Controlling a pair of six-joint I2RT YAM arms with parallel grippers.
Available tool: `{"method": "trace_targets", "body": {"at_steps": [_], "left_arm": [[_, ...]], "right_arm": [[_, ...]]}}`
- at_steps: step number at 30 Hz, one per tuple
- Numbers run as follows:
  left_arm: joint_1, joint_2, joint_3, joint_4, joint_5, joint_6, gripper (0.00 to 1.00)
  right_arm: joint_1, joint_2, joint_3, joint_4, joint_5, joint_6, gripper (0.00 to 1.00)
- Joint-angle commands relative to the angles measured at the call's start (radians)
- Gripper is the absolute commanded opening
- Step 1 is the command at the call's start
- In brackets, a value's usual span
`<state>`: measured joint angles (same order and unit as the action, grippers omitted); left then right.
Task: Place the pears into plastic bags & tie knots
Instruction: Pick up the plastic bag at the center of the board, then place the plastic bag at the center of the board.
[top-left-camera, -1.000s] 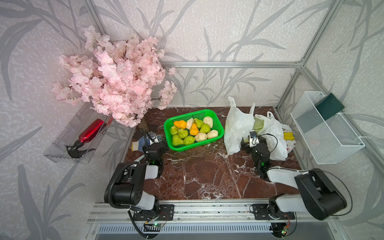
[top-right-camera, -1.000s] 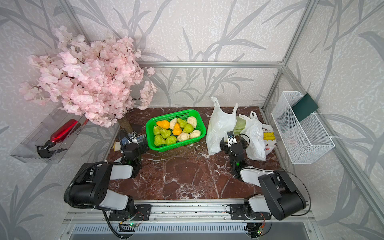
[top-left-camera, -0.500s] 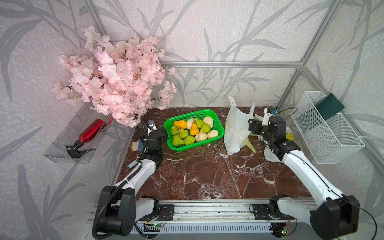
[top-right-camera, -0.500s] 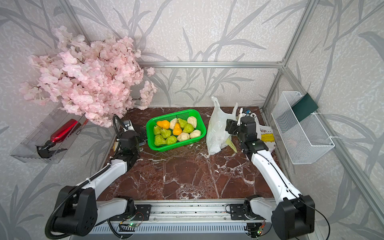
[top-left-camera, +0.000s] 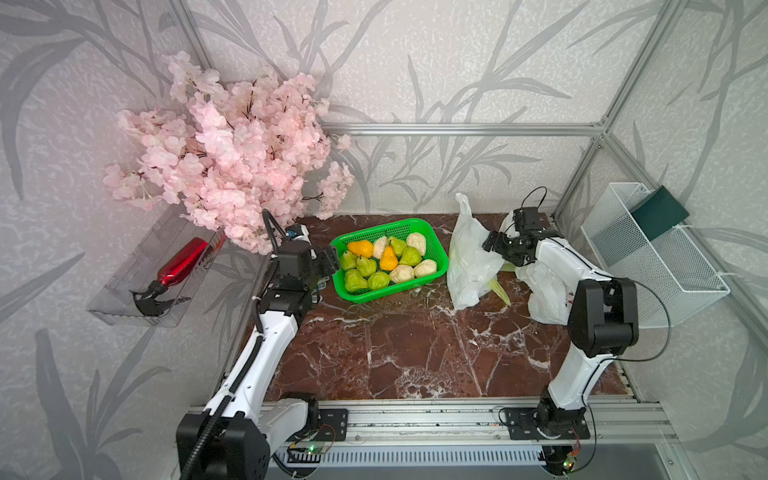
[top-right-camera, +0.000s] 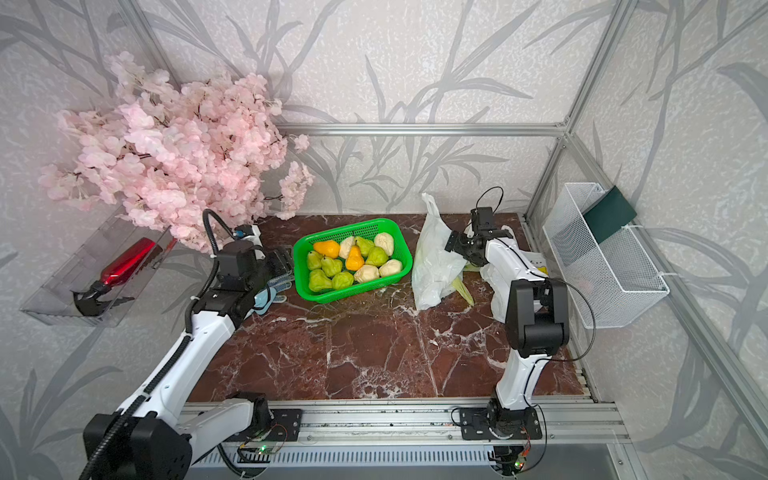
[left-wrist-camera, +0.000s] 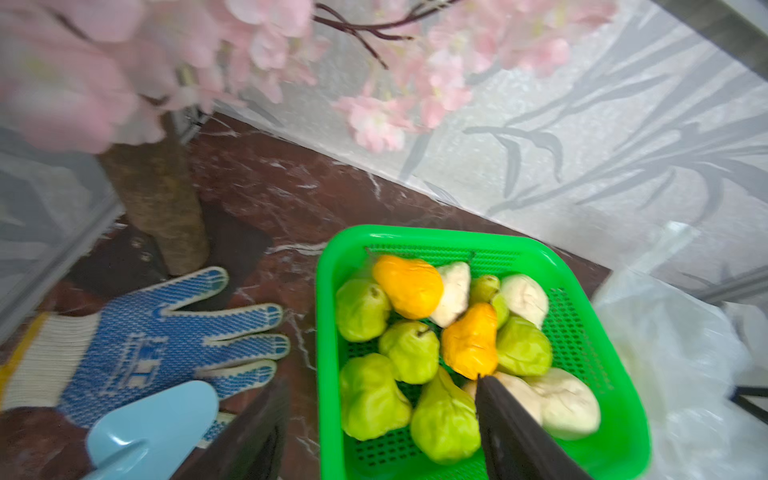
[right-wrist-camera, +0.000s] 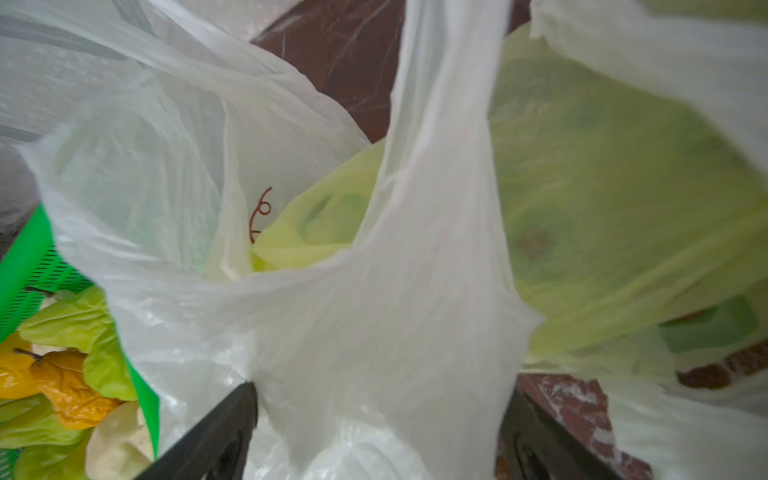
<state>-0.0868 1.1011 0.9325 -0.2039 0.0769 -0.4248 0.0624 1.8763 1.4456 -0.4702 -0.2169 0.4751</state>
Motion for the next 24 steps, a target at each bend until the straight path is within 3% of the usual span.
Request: {"method": "trace_targets", "body": {"at_steps": [1,5,7,13,17,19,24], "left_arm": [[-0.028,0.001,0.085,-0.162,0.135,0.005,0.65],[-0.040,0.010,0.156,-0.255,0.146,0.004,0.59],[-0.048,0.012,0.182,-0.274,0.153,-0.007,0.58],[-0.174,0.065,0.311,-0.369,0.128,0.024,0.64],[-0.228,0.113,0.359,-0.384,0.161,-0.014,0.69],[-0.221,0.114,0.361,-0.387,0.164,-0.047,0.71],[-0.105,0.095,0.340,-0.391,0.269,-0.132,0.72]], "right_arm": [[0.019,-0.071,0.007,0.023,-0.119,-0.025,0.55],[0.117,-0.308,-0.036,0.041,0.043,-0.157,0.14],[0.144,-0.377,-0.012,-0.012,0.071,-0.197,0.03],[0.234,-0.526,0.035,-0.176,0.228,-0.332,0.04],[0.430,-0.532,0.091,-0.299,0.441,-0.433,0.04],[0.524,-0.510,0.088,-0.318,0.488,-0.389,0.05],[0.748,-0.348,0.033,-0.183,0.426,-0.208,0.05]]}}
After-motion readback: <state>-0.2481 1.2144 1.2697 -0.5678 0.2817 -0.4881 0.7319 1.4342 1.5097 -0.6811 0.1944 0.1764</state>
